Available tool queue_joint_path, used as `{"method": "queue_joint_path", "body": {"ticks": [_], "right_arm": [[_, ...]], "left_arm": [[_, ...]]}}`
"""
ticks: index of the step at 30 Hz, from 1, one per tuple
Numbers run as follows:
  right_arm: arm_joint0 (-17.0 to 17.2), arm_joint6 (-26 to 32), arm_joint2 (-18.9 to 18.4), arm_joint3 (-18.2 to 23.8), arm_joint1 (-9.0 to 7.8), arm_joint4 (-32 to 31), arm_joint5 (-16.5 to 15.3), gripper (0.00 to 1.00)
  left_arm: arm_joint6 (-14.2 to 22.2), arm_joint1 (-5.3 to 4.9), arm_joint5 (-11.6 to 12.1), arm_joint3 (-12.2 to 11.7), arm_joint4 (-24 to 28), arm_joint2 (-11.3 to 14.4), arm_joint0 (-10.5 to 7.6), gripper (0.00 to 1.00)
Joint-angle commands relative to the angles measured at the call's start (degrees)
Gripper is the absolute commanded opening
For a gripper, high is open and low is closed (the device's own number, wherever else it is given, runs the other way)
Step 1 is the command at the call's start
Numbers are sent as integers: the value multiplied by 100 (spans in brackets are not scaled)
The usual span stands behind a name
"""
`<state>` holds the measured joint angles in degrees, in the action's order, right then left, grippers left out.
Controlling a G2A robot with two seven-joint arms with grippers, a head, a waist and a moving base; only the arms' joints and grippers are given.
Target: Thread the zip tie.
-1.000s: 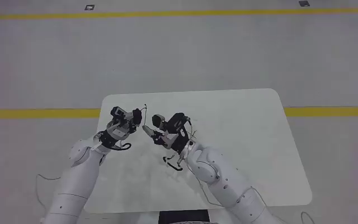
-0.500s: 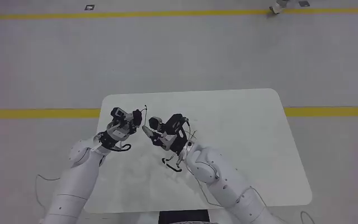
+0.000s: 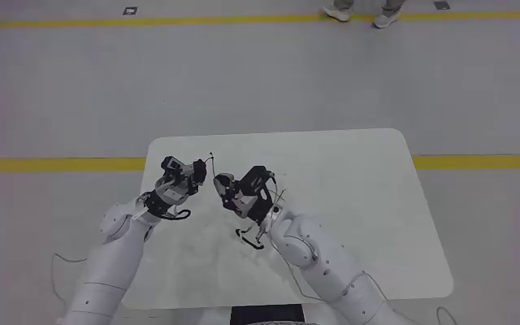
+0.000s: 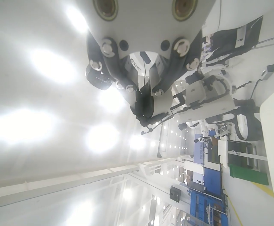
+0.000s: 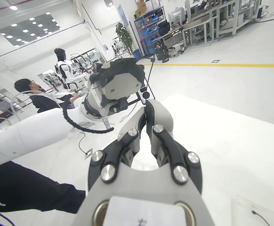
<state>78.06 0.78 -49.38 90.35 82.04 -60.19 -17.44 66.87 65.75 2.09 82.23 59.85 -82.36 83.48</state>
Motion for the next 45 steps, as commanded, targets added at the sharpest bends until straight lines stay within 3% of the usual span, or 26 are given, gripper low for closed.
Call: {"method": "queue_joint_path", "body": {"ticks": [1, 16, 41, 42, 44, 45], "right_arm": [[13, -15, -7, -7, -7, -55, 12, 0], [13, -156, -8, -262, -16, -230, 170, 0], [53, -332, -73, -316, -42, -636, 512, 0], [63, -369, -99, -287, -41, -564, 512, 24], [90, -410, -161, -199, -48, -410, 444, 100], [103, -403, -194, -161, -54, -356, 405, 100]], "left_arm": [[-14, 0, -14, -4, 69, 1, 6, 0], [-16, -23, -27, 29, 217, -22, 29, 0], [-45, -32, -39, 37, 441, 32, -38, 0], [-46, -34, -23, 28, 421, 29, -43, 0], [-30, -41, 35, -3, 332, 19, -54, 0], [-18, -47, 76, -23, 255, 10, -67, 0]]}}
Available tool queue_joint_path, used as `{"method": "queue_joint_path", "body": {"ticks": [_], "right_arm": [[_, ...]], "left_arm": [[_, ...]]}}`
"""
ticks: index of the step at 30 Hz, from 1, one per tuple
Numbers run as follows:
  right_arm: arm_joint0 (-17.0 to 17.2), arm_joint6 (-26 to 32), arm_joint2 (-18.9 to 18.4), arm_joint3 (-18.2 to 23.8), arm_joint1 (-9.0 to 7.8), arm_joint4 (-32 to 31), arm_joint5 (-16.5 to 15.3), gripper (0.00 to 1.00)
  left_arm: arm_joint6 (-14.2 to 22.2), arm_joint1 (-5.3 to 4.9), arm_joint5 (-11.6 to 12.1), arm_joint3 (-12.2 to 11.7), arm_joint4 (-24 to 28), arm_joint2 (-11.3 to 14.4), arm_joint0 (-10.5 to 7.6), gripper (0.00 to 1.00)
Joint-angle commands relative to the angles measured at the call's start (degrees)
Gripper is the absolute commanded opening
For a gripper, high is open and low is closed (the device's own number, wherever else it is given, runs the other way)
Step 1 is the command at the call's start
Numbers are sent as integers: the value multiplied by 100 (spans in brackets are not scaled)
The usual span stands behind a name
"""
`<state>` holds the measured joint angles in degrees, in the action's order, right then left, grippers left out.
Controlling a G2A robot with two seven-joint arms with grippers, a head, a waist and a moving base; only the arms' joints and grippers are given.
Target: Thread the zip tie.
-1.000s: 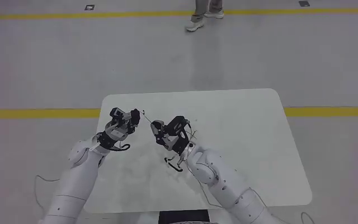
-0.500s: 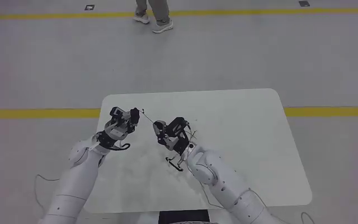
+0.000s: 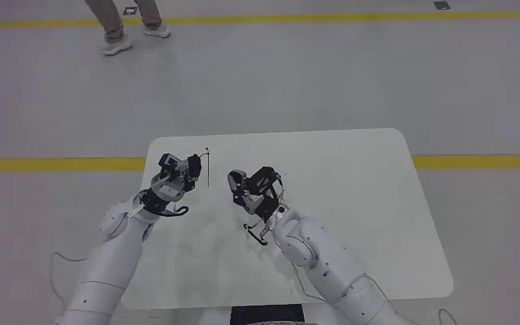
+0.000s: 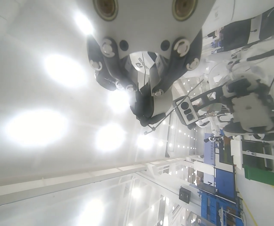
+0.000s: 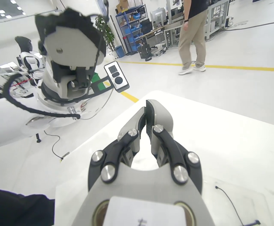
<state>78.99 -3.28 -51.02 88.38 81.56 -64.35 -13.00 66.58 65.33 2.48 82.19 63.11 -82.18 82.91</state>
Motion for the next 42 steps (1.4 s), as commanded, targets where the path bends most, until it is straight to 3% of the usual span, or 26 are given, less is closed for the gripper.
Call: {"method": "queue_joint_path", "body": {"ticks": [1, 3, 5, 6, 7, 8, 16, 18, 25, 28, 29, 31, 32, 42], "right_arm": [[27, 30, -66, 79, -15, 104, -86, 100], [44, 86, -112, 157, -27, 188, -158, 100], [52, 163, -144, 247, -35, 284, -229, 82], [54, 186, -148, 281, -36, 334, -248, 66], [51, 218, -145, 303, -36, 364, -267, 67], [40, 238, -149, 317, -37, 359, -263, 100], [30, 184, -174, 326, -39, 279, -176, 100], [43, 178, -177, 331, -39, 309, -167, 100], [25, 479, -247, 382, -45, 649, -198, 100], [-34, 673, -232, 364, -45, 685, -217, 100], [-61, 709, -224, 347, -44, 683, -215, 93], [-100, 724, -207, 314, -39, 667, -207, 55], [-124, 717, -196, 299, -37, 631, -189, 48], [-224, 735, -42, 249, -2, 742, -251, 35]], "left_arm": [[32, -11, 86, -52, -151, -13, -23, 0], [47, -12, 129, -96, -166, -6, -39, 0], [63, -13, 192, -129, -220, 10, -62, 0], [50, -9, 185, -151, -181, 26, -64, 0], [11, -3, 185, -163, -135, 41, -71, 0], [-49, 3, 193, -166, -102, 58, -82, 0], [-71, 5, 183, -163, -80, 62, -86, 0], [-185, 5, 58, -147, -144, 119, -68, 0], [150, 12, 413, -406, -110, 132, -157, 0], [331, 21, 425, -516, -32, 181, -216, 0], [388, 25, 412, -558, 16, 197, -233, 0], [418, 31, 435, -611, 83, 208, -248, 0], [421, 33, 449, -642, 100, 210, -253, 0], [362, 48, 638, -782, 168, 227, -227, 0]]}}
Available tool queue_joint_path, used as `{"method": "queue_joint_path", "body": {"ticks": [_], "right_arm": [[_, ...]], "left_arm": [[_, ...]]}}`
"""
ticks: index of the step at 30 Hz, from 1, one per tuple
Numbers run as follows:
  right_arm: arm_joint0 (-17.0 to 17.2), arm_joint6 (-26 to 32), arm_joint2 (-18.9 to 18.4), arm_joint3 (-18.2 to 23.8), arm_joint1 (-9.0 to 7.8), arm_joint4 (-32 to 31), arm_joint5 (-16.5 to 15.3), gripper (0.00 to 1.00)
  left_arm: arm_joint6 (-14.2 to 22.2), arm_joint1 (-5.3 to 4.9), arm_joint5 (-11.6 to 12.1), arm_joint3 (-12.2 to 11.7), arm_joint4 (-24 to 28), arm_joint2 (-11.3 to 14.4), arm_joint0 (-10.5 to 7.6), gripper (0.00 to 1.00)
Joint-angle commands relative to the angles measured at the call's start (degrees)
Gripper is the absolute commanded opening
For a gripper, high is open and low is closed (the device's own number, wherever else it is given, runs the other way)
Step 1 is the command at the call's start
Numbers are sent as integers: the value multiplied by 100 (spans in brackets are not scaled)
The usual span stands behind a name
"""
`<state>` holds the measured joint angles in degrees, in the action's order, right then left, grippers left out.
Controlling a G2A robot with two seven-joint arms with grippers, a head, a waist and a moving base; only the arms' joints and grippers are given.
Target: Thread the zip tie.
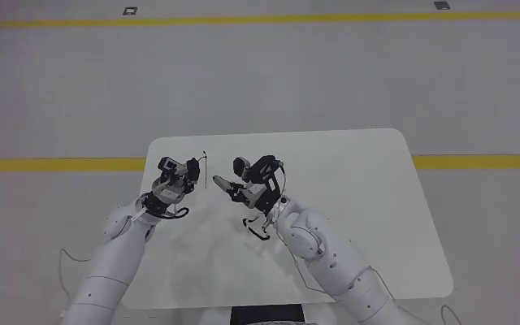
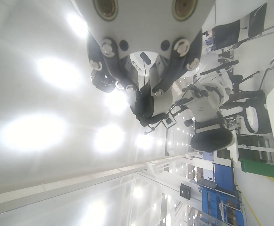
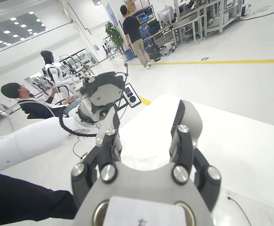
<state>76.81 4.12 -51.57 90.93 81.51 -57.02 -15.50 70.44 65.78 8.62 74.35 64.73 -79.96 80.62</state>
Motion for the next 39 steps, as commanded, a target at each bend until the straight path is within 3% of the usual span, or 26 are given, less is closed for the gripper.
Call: {"method": "queue_joint_path", "body": {"ticks": [1, 18, 34, 37, 39], "right_arm": [[-9, -17, 44, -24, 10, 31, -3, 34], [-81, -76, 319, -180, 81, 187, -18, 31], [-177, -137, 368, -277, 109, 5, 136, 21], [-169, -146, 361, -261, 106, -60, 164, 15], [-162, -152, 358, -251, 105, -90, 176, 5]], "left_arm": [[-31, 6, 26, 1, 13, 15, 1, 0], [-57, 44, 245, -136, -119, 195, -149, 0], [0, 56, 225, -191, -125, 287, -155, 0], [-3, 54, 223, -196, -133, 285, -150, 0], [-8, 53, 222, -197, -139, 282, -150, 0]]}}
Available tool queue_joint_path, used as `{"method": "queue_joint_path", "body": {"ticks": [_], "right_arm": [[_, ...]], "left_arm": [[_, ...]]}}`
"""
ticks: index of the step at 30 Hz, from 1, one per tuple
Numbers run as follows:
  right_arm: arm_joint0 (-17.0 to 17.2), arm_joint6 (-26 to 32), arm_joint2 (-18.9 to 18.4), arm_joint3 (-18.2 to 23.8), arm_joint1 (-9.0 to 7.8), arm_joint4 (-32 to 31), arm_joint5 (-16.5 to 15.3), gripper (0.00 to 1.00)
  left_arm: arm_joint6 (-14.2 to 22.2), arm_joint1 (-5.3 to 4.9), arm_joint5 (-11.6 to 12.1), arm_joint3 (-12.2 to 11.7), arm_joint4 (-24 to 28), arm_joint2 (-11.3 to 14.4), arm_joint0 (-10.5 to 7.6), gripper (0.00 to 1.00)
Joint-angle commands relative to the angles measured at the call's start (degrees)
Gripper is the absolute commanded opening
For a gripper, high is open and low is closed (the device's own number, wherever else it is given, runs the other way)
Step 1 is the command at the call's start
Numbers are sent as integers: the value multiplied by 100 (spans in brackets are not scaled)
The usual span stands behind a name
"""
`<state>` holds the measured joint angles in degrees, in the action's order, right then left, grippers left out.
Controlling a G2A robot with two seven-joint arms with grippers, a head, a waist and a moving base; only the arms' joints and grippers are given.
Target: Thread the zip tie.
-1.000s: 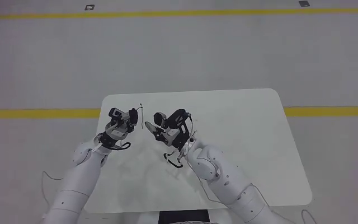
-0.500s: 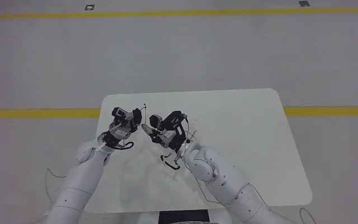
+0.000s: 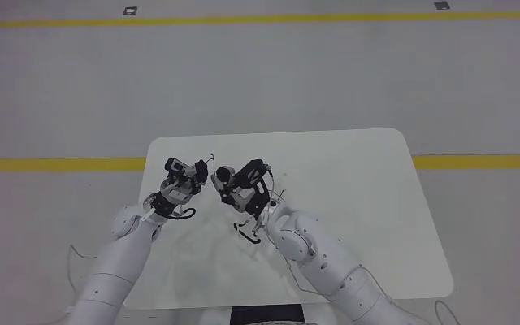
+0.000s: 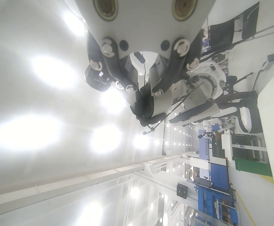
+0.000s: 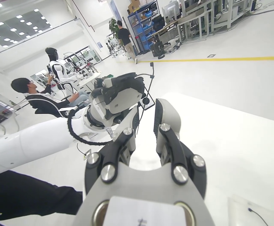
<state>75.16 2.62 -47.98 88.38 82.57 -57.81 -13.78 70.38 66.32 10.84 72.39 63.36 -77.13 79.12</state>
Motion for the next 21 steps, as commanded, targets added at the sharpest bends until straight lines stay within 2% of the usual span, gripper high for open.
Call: {"method": "queue_joint_path", "body": {"ticks": [1, 21], "right_arm": [[3, -3, -2, 7, -1, -25, 4, 2], [95, -145, -55, 38, -48, -655, 68, 0]], "left_arm": [[-5, -1, 0, 0, -4, -2, 0, 0], [-85, 8, -5, -20, 130, -9, 10, 0]]}}
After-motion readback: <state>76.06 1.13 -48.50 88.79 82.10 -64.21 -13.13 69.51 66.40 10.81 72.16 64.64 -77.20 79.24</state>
